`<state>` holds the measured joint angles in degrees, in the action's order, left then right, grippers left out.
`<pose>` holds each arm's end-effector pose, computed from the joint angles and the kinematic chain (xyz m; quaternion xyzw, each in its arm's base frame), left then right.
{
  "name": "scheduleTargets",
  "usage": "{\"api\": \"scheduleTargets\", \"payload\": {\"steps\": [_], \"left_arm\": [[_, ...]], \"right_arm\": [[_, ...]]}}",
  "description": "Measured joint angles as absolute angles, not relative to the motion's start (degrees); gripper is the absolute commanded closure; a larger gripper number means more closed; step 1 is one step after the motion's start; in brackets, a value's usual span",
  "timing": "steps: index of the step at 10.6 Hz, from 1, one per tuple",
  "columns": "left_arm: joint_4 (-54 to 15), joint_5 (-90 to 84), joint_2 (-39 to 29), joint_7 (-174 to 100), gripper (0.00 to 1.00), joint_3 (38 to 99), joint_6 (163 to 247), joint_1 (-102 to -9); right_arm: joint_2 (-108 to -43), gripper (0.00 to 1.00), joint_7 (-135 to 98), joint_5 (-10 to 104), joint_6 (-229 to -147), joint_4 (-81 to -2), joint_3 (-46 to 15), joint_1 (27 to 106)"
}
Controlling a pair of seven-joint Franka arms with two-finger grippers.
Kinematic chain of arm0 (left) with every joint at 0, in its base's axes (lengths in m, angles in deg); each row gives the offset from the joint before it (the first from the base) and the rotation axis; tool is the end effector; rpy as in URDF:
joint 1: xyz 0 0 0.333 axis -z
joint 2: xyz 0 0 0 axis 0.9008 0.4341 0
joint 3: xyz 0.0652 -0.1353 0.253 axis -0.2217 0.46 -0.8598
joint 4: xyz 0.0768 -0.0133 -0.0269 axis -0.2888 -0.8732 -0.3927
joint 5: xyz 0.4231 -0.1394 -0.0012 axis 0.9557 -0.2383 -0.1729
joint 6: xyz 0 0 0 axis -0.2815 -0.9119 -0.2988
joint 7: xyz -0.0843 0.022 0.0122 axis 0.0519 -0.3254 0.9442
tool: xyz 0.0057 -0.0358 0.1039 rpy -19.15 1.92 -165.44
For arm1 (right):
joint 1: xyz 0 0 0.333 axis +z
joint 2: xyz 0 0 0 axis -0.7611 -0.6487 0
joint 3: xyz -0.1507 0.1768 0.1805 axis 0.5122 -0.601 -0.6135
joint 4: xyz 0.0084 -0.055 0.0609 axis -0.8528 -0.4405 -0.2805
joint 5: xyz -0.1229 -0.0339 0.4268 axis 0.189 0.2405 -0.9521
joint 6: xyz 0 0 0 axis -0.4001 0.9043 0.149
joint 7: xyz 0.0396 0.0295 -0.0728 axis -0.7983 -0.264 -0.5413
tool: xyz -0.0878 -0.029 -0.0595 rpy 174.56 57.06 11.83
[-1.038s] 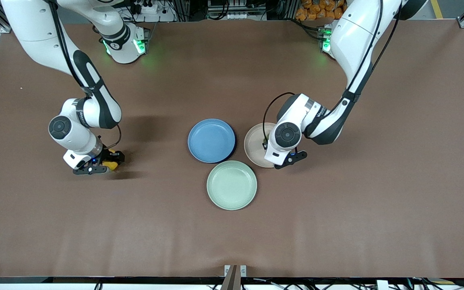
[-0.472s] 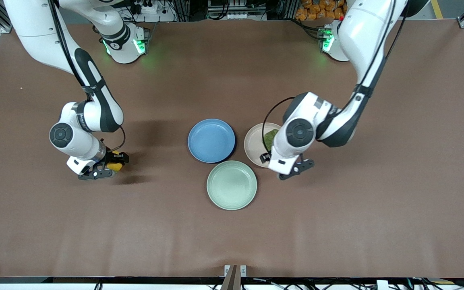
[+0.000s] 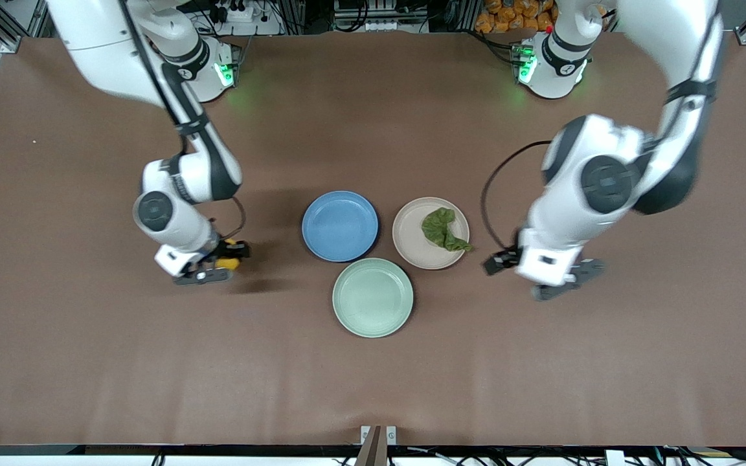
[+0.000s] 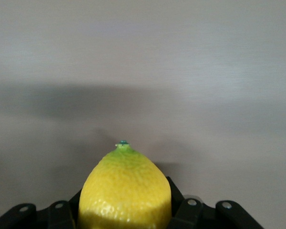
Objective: Place lemon and lettuce in plates
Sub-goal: 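Carry the lemon to the blue plate while the left gripper withdraws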
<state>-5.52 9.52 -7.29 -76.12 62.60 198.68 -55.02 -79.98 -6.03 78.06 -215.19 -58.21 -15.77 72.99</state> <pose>0.6816 -0.2447 0.4042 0.9786 0.2047 0.0102 0.0212 0.5918 0.1948 0.1412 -0.9984 -0.0546 0.0087 0.0105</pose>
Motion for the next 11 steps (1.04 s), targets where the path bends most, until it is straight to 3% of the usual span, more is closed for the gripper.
{"api": "scheduleTargets", "payload": {"steps": [7, 11], "left_arm": [[-5.6, 9.6, -16.6, -49.3, 0.00, 62.6, 185.9, -66.7], [-5.7, 9.5, -24.4, -46.3, 0.00, 62.7, 179.9, -68.0]], "right_arm": [[-80.1, 0.81, 9.5, 77.9, -214.5, -54.2, -16.7, 88.1], [-82.7, 0.78, 14.0, 77.7, -214.4, -52.6, -17.1, 93.5]]}}
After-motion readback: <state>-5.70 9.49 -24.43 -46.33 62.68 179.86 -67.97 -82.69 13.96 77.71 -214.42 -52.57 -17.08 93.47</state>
